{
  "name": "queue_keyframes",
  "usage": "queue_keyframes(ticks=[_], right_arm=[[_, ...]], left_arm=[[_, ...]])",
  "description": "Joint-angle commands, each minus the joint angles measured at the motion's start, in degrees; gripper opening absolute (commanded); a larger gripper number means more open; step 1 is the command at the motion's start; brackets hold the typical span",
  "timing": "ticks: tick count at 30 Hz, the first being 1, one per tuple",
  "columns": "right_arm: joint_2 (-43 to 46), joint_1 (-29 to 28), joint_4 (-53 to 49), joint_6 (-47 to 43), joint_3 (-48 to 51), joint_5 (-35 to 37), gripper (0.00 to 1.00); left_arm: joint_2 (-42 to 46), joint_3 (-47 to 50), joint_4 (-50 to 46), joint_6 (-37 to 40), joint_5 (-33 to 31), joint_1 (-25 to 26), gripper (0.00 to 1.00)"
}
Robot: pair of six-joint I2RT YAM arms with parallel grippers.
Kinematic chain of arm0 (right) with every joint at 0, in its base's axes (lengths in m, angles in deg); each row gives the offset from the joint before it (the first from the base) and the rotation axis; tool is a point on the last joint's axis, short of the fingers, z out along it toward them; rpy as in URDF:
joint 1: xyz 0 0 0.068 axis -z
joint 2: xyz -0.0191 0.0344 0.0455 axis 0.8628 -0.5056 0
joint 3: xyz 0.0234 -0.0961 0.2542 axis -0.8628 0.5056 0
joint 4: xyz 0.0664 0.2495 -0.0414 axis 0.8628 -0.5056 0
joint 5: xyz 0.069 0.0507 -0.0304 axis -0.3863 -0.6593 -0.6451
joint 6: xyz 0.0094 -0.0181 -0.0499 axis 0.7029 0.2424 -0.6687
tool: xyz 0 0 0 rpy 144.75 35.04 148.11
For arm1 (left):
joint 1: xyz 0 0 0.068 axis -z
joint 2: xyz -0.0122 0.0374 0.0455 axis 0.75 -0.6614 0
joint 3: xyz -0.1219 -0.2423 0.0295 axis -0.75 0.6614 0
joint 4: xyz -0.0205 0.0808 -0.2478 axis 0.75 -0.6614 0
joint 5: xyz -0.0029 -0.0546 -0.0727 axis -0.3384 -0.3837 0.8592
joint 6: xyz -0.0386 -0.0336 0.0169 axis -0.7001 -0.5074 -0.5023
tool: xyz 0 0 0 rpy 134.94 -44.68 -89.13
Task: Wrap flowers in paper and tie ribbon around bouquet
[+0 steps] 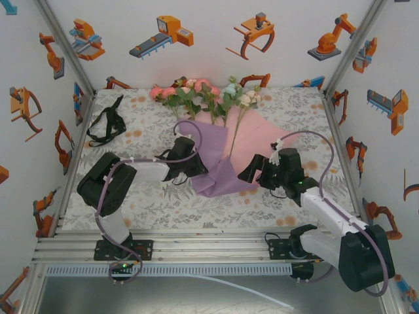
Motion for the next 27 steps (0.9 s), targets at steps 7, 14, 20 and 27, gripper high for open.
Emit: queue_keyframes(ticks=[7,14,20,27], right_arm=[[4.28,0.33,-7.41,-3.46,-2.44,5.74,0.90],[10.46,0.73,-30.56,-3.66,-10.60,36.28,0.91],[7.52,-2.46,-15.05,-3.08,-14.28,15.45,0.78],[-17.10,-16.35,0.94,10.41,-20.12,7.54,0.76]], left_arm=[[-1.19,-0.79,0.51,-0.48,0.07,-0.10,0.11],[-0.52,-1.09,0.70,-0.10,0.94,-0.26,0.11],[1.98,-0.75,0.61,0.53,1.01,-0.38,0.13],[2.24,-0.44,1.23,0.13,0.87,-0.99,0.13]])
